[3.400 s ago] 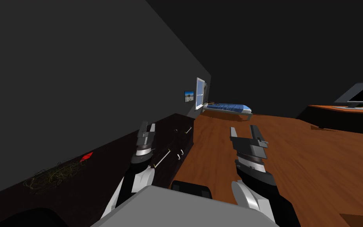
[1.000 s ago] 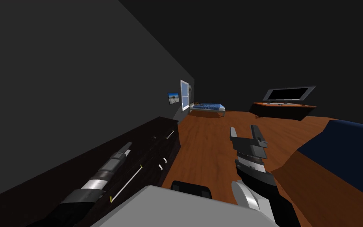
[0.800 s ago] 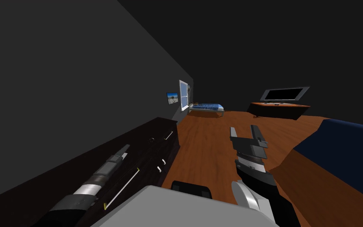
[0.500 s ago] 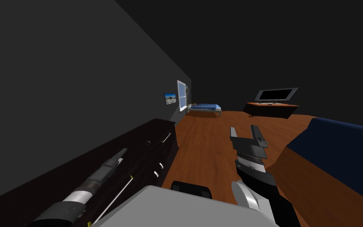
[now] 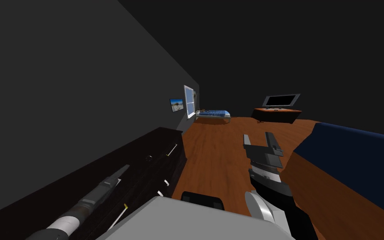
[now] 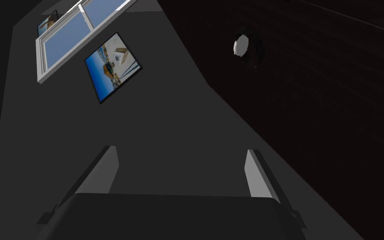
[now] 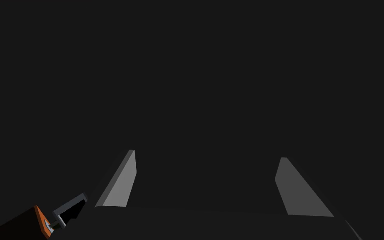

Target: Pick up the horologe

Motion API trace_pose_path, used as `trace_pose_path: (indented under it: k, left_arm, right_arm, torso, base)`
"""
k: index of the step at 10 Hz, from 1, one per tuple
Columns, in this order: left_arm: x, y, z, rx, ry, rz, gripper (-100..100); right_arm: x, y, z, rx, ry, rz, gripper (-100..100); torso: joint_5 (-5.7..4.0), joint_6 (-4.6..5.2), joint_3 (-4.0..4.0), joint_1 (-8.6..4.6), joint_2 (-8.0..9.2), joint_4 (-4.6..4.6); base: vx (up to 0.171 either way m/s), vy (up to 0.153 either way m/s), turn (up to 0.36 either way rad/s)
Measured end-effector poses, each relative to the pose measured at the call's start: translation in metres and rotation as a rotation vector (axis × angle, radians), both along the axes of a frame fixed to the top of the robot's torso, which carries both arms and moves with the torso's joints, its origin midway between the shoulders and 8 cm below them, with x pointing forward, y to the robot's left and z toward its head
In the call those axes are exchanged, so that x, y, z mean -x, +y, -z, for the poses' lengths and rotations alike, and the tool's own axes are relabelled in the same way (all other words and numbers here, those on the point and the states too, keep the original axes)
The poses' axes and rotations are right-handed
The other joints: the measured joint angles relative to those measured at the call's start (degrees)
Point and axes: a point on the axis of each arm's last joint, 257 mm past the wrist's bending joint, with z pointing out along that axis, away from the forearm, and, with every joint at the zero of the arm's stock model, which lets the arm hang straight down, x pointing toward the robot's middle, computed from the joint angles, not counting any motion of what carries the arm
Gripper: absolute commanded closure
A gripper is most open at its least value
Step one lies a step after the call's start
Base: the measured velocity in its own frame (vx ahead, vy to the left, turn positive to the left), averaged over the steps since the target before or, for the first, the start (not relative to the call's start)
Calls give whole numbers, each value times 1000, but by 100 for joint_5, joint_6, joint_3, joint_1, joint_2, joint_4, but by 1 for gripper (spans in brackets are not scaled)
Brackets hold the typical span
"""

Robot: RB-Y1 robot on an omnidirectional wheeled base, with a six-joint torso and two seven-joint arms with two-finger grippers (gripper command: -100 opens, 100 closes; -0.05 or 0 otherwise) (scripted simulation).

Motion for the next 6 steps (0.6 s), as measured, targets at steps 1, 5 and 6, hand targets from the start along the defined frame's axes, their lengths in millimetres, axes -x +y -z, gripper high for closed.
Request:
trace_pose_path:
  k: [1,5,6]
  left_arm:
    - [9,3,8,7,34,-13,-100]
    - [40,5,33,38,166,-52,-100]
    - [48,3,41,51,202,-61,-100]
  right_arm:
    - [0,0,0,0,0,0,0]
    - [0,0,0,0,0,0,0]
    - [0,0,0,0,0,0,0]
  torso:
    - [1,-4,3,3,7,1]
    - [1,-4,10,3,18,4]
    - [1,-2,5,2,10,2]
  base:
    - [101,25,-81]
    - [100,25,-88]
    - [108,25,-60]
